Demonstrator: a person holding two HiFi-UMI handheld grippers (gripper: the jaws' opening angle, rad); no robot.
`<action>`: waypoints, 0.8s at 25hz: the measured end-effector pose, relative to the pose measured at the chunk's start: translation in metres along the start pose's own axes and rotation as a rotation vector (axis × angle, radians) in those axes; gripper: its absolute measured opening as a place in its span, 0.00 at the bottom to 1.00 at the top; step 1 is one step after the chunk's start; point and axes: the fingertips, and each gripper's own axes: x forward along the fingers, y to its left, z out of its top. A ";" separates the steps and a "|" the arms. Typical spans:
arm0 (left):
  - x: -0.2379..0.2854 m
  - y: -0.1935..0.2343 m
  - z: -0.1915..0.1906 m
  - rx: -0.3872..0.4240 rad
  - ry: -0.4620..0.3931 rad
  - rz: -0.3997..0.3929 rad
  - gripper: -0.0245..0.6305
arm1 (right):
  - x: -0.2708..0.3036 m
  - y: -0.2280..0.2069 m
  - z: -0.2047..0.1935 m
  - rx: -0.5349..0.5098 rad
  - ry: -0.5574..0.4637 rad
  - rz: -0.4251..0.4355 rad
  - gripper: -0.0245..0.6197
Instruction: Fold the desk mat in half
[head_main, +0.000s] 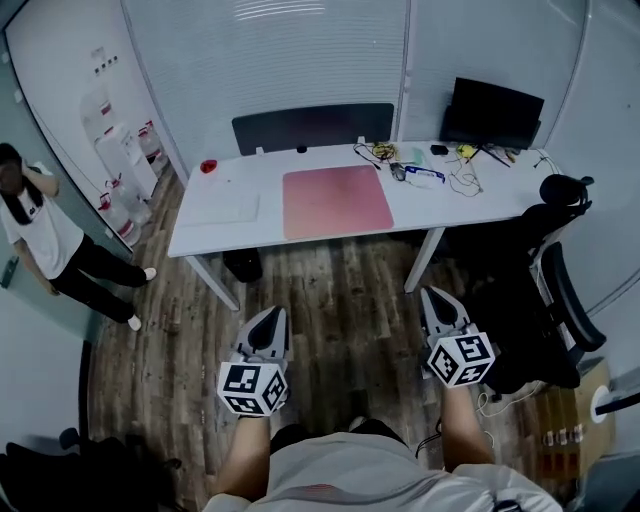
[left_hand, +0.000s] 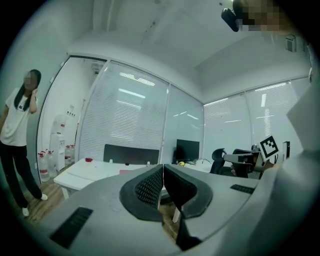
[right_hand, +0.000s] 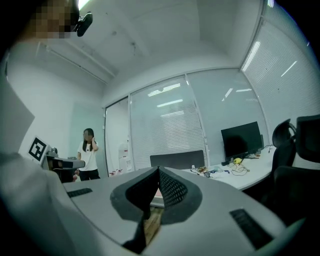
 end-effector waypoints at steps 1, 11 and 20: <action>0.009 -0.003 -0.003 -0.005 0.005 0.008 0.06 | 0.005 -0.009 -0.002 0.001 0.006 0.009 0.12; 0.078 0.000 -0.007 -0.004 0.017 0.039 0.06 | 0.057 -0.050 -0.004 -0.021 0.035 0.069 0.12; 0.155 0.057 0.000 -0.018 -0.011 0.041 0.06 | 0.154 -0.062 0.003 -0.084 0.071 0.076 0.12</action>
